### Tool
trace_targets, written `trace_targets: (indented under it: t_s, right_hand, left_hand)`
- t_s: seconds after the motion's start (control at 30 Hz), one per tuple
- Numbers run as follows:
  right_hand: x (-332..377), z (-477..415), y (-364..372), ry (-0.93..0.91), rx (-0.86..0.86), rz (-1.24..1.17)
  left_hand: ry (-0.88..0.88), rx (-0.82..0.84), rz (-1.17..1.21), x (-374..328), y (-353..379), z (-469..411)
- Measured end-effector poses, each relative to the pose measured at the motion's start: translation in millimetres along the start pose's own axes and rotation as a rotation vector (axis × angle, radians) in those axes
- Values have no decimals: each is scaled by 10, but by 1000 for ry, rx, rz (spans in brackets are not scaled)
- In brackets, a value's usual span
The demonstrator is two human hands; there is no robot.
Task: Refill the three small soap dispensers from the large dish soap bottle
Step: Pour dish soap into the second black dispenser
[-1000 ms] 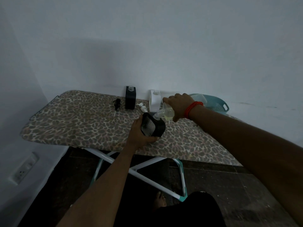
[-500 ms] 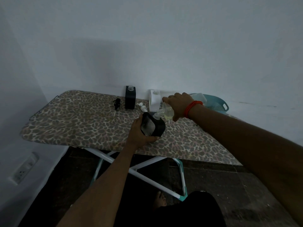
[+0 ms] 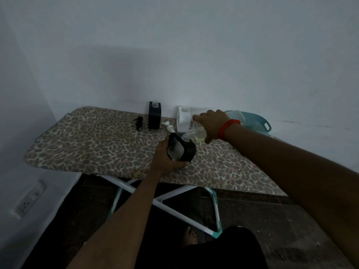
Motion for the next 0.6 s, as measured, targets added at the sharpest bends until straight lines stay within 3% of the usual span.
trace_targets:
  t_s: [0.6]
  right_hand:
    - [-3, 29, -65, -1, 24, 30]
  left_hand:
    - [7, -14, -10, 12, 0, 8]
Point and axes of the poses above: each hand's wrist, its own z-axis away from the middle knuckle, its own y-axis out of the palm, x = y × z, the point moved 1 cm from there along -z, towards the middle knuckle, and after that the axes turned 12 degrees about z, right-handed, at the moved point
